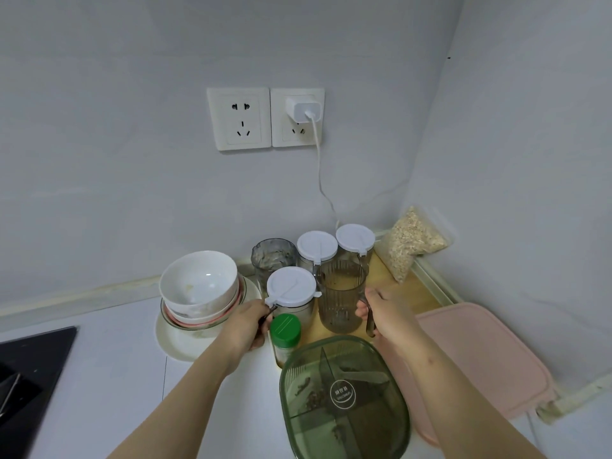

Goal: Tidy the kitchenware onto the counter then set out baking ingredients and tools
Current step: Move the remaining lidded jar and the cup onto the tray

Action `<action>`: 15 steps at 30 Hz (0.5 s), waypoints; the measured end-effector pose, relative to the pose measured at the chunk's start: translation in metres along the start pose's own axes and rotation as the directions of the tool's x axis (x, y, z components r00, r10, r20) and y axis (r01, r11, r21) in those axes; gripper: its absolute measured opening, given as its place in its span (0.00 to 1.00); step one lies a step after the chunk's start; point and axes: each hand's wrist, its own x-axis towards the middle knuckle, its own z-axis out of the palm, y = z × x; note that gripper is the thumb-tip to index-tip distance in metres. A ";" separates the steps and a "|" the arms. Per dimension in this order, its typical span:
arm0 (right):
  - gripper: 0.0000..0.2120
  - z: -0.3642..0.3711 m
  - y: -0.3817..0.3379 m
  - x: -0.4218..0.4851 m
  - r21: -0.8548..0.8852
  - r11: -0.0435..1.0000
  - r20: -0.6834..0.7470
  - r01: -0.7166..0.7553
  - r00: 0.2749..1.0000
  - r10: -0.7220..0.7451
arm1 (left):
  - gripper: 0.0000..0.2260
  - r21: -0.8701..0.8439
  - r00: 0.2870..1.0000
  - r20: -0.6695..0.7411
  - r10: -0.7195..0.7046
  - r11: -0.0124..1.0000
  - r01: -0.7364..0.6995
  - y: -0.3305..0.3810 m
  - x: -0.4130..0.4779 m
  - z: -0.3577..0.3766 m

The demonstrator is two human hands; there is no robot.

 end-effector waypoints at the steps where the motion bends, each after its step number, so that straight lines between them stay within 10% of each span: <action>1: 0.15 0.000 0.000 0.000 -0.032 0.999 -0.007 0.024 1.000 -0.024 | 0.14 -0.002 1.000 0.001 -0.002 1.000 0.002 -0.001 0.000 0.000; 15: 0.15 0.002 0.010 -0.009 -0.165 0.978 -0.033 0.132 0.990 -0.139 | 0.12 0.311 0.996 -0.065 0.055 0.950 -0.032 -0.005 -0.003 -0.005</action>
